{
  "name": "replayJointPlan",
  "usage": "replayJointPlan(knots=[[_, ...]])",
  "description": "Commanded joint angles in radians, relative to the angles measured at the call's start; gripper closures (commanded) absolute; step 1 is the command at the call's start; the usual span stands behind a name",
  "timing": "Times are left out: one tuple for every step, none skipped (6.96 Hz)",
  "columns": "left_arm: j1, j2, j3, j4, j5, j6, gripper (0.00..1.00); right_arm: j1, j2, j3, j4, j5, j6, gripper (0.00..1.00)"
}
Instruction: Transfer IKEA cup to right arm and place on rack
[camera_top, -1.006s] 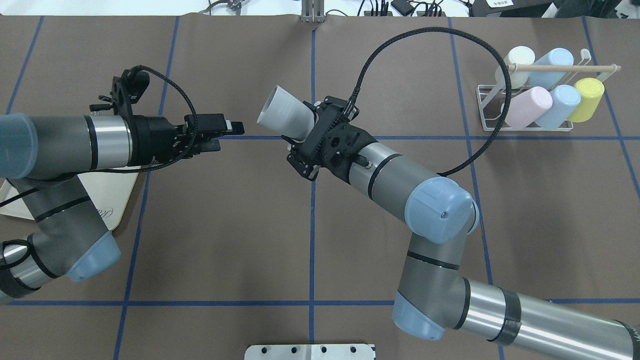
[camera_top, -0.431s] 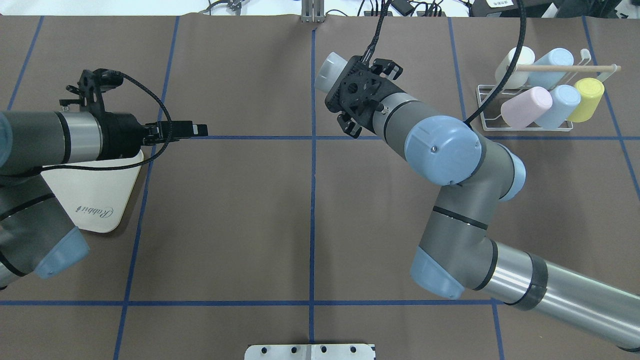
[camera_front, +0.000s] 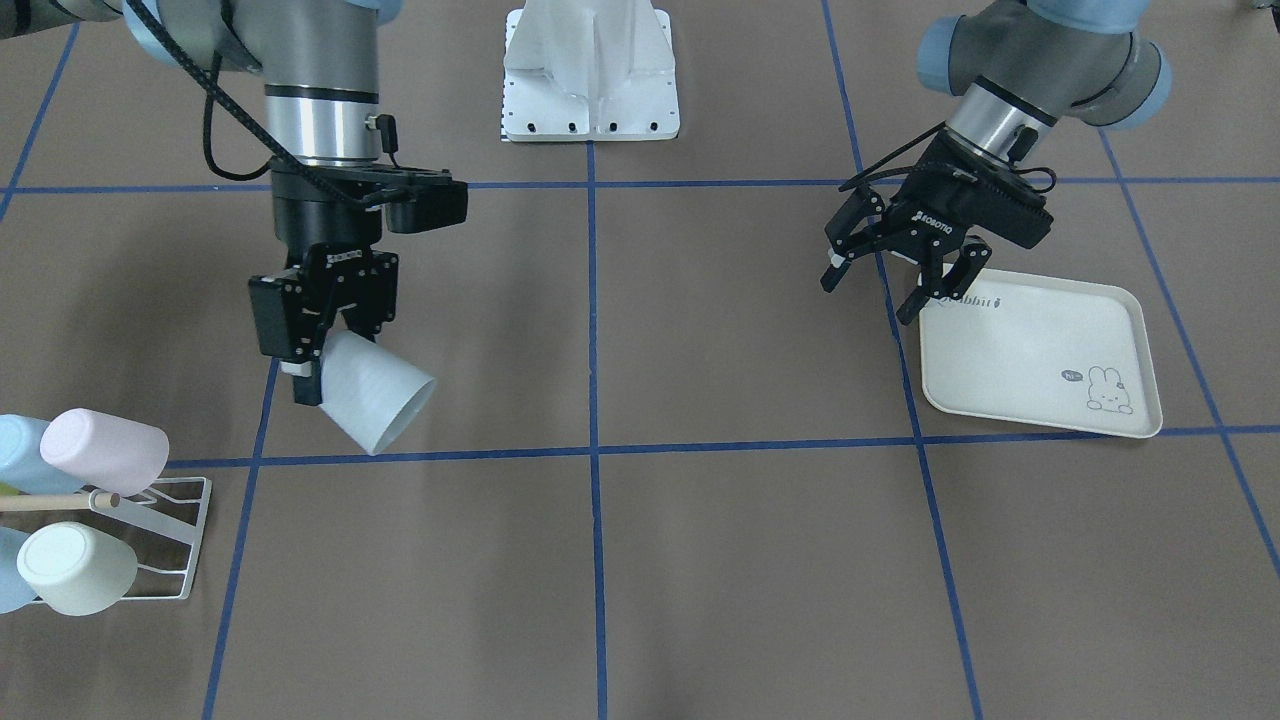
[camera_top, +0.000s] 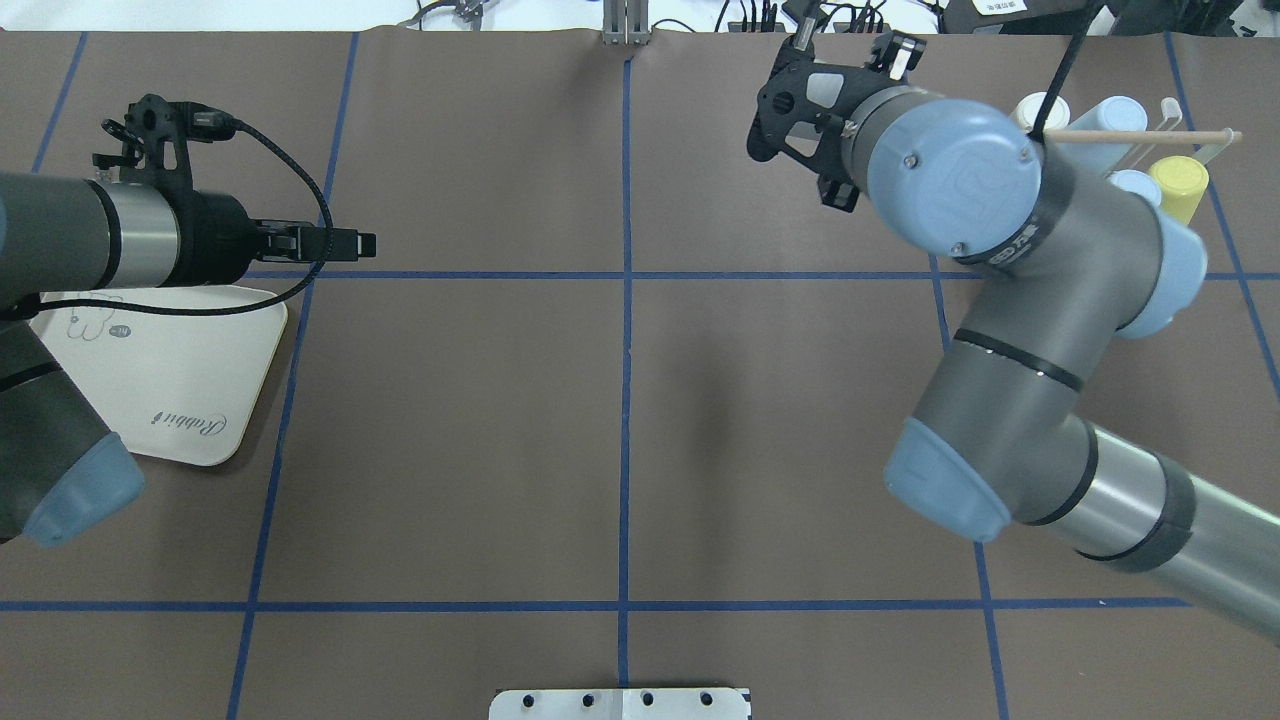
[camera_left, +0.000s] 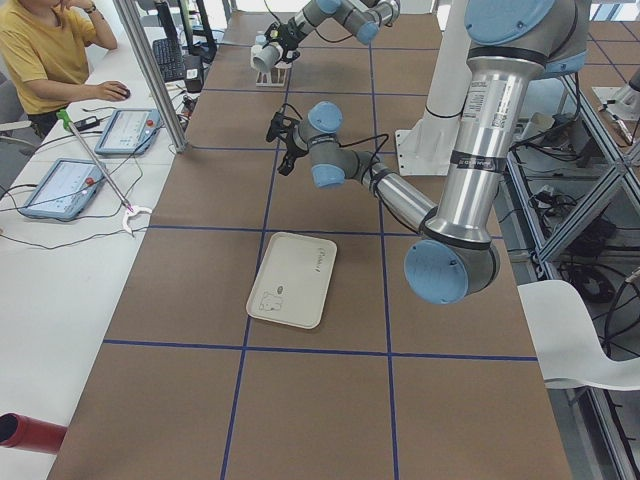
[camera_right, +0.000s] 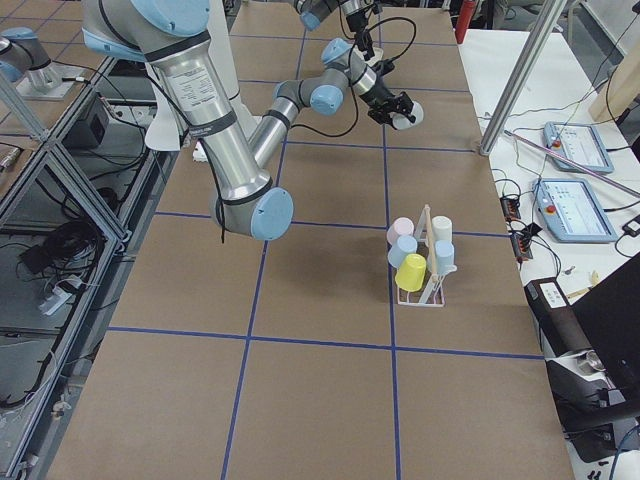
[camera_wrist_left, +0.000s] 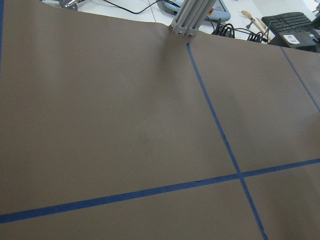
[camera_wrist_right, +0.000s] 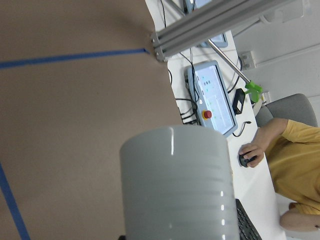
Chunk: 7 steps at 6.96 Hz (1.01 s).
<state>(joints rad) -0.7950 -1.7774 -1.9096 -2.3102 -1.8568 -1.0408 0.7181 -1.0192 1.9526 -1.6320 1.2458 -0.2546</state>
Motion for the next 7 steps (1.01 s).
replayJointPlan(knots=[[0.003, 0.0, -0.022, 0.02, 0.039, 0.001, 0.0, 0.166, -0.046, 0.032, -0.149, 0.006, -0.364, 1.0], [0.005, 0.001, -0.022, 0.02, 0.039, -0.001, 0.0, 0.237, -0.074, 0.023, -0.143, 0.021, -0.487, 1.0], [0.005, 0.001, -0.022, 0.02, 0.039, -0.001, 0.0, 0.286, -0.108, 0.02, -0.14, 0.043, -0.558, 1.0], [0.006, 0.003, -0.019, 0.022, 0.039, -0.001, 0.0, 0.328, -0.114, -0.012, -0.102, 0.059, -0.619, 1.0], [0.008, 0.003, -0.014, 0.02, 0.039, -0.001, 0.0, 0.368, -0.133, -0.084, 0.009, 0.082, -0.706, 1.0], [0.01, 0.003, -0.013, 0.02, 0.039, -0.001, 0.0, 0.4, -0.169, -0.171, 0.149, 0.083, -0.789, 1.0], [0.01, 0.003, -0.013, 0.02, 0.039, -0.001, 0.0, 0.412, -0.188, -0.267, 0.288, 0.09, -0.813, 1.0]])
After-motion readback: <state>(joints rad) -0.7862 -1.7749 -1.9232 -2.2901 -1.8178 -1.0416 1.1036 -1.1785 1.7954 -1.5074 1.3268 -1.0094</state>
